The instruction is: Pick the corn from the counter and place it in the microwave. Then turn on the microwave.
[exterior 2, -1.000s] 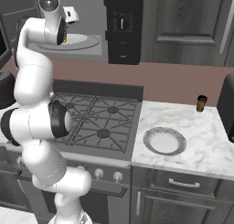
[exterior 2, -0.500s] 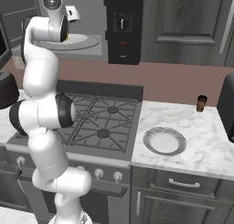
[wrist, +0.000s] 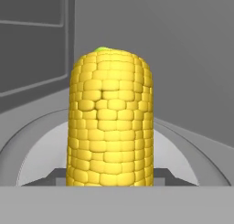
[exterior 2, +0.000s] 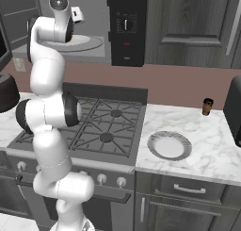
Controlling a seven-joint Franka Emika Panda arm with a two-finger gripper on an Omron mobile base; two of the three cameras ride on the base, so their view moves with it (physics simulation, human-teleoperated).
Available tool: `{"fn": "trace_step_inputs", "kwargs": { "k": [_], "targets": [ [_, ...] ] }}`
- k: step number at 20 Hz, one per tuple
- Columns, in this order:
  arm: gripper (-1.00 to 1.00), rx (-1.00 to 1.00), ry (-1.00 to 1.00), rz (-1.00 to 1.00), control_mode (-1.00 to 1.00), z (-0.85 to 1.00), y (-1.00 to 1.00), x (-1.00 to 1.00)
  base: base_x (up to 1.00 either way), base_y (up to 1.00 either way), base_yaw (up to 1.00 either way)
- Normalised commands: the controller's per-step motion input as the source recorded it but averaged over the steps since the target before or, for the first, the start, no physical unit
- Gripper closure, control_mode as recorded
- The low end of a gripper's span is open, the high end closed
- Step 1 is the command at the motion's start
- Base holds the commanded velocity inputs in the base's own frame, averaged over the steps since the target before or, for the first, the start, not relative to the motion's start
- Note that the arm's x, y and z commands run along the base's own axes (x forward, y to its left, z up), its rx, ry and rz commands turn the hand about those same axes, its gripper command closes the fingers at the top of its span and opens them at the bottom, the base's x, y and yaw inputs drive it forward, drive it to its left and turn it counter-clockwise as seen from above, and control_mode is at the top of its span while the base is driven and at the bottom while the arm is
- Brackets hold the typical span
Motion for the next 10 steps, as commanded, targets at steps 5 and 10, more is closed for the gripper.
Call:
{"fn": "trace_step_inputs", "kwargs": {
  "k": [5,10],
  "targets": [
    [1.00,0.00,0.00,0.04,-1.00,-0.10,0.06,0.16,0.00,0.00,0.00],
    [1.00,0.00,0.00,0.03,-1.00,-0.12,0.09,0.10,0.00,0.00,0.00]
  ]
}}
